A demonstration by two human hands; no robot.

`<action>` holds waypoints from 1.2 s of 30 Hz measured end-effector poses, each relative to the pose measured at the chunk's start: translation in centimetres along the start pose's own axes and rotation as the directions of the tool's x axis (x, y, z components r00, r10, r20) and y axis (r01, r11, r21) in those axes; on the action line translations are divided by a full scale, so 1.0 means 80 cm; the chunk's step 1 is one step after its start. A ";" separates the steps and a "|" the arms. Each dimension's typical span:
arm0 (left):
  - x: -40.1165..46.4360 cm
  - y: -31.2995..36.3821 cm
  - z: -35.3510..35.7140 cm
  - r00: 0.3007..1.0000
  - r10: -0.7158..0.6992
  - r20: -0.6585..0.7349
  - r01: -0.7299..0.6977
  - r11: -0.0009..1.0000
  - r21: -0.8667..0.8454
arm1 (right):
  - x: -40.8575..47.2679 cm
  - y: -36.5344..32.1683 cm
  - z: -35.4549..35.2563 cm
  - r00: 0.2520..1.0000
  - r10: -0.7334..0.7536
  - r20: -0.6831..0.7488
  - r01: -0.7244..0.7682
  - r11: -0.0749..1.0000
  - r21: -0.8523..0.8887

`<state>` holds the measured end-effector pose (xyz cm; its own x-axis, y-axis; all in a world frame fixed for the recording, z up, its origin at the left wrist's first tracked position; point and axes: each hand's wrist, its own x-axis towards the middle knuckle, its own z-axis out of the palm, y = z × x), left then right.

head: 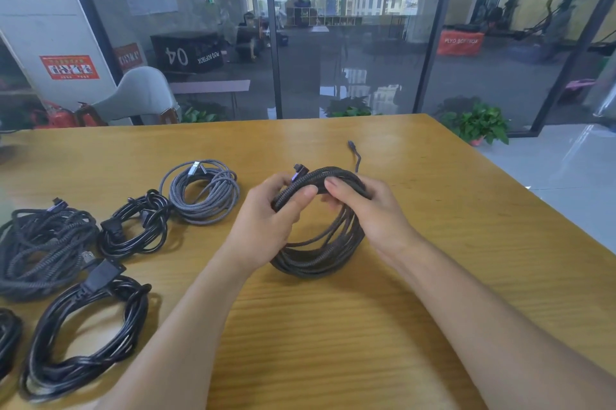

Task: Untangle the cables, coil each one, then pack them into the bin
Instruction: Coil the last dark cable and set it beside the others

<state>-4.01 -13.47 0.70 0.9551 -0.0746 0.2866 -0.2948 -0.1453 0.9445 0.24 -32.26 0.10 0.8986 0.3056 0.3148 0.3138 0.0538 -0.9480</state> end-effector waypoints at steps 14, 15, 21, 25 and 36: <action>-0.005 0.016 0.010 0.992 0.009 0.128 -0.008 1.000 -0.013 | 0.004 -0.015 0.021 0.936 0.113 -0.334 -0.073 0.989 0.129; -0.006 0.019 0.009 0.988 -0.042 0.150 0.052 0.996 -0.066 | 0.003 -0.014 0.020 0.939 0.090 -0.332 -0.053 0.991 0.120; -0.003 0.021 0.012 0.994 -0.085 0.063 0.086 0.996 -0.024 | -0.002 -0.014 0.018 0.962 0.036 -0.272 -0.031 0.999 0.020; -0.002 0.019 0.019 0.999 -0.051 0.010 0.051 0.999 -0.019 | 0.002 -0.019 0.024 0.941 0.093 -0.326 -0.073 0.995 0.074; 0.000 0.013 -0.002 0.996 -0.056 -0.062 0.062 0.992 0.107 | 0.012 0.003 -0.030 0.975 0.097 -0.201 -0.175 0.891 -0.419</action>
<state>-4.31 -13.46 1.70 0.9700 -0.0047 0.2429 -0.2361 -0.2546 0.9378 1.93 -34.22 0.33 0.9680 0.1123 0.2244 0.2508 -0.4041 -0.8796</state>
